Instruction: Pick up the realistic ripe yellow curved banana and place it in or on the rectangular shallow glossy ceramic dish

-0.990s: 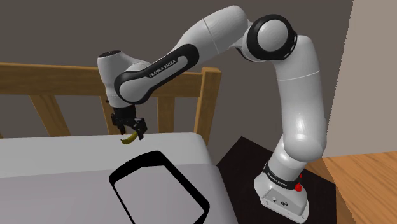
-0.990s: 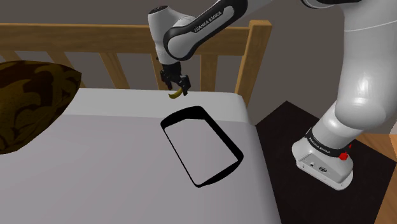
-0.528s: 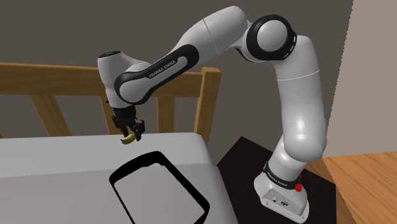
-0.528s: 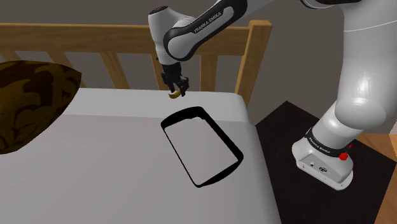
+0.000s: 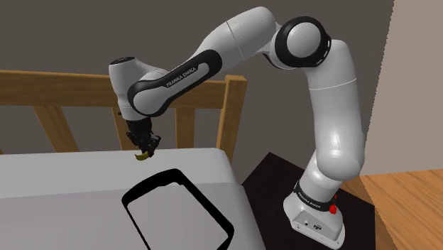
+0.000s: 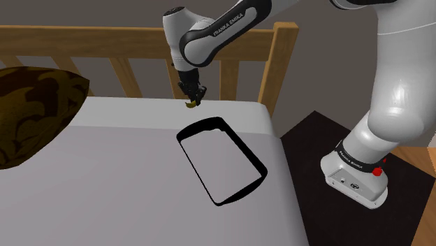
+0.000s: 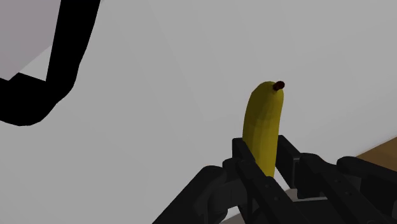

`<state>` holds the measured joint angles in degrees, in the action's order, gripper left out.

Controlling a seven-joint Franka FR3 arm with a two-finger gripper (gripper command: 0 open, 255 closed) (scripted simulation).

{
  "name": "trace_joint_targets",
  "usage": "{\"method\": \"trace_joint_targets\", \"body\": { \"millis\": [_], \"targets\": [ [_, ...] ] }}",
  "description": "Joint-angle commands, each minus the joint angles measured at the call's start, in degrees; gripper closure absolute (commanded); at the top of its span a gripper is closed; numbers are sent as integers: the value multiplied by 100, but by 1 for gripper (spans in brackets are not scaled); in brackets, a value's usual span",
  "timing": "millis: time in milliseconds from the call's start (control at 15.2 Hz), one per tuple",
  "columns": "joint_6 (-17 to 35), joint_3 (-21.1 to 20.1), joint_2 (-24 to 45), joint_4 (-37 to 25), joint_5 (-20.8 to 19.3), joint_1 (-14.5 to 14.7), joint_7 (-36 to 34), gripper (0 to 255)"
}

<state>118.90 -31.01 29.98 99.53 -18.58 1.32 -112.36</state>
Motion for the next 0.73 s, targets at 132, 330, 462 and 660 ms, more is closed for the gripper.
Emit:
{"method": "trace_joint_targets", "body": {
  "millis": [132, 330, 462, 660],
  "targets": [
    [-112, -31, -80, -42, 50, -19, 32, 255],
    [-285, -74, -196, -115, 124, -45, 79, 255],
    [-403, -100, -268, -171, 171, -60, 109, 255],
    [-585, -136, -370, -265, 238, -79, 153, 255]
  ]
}}
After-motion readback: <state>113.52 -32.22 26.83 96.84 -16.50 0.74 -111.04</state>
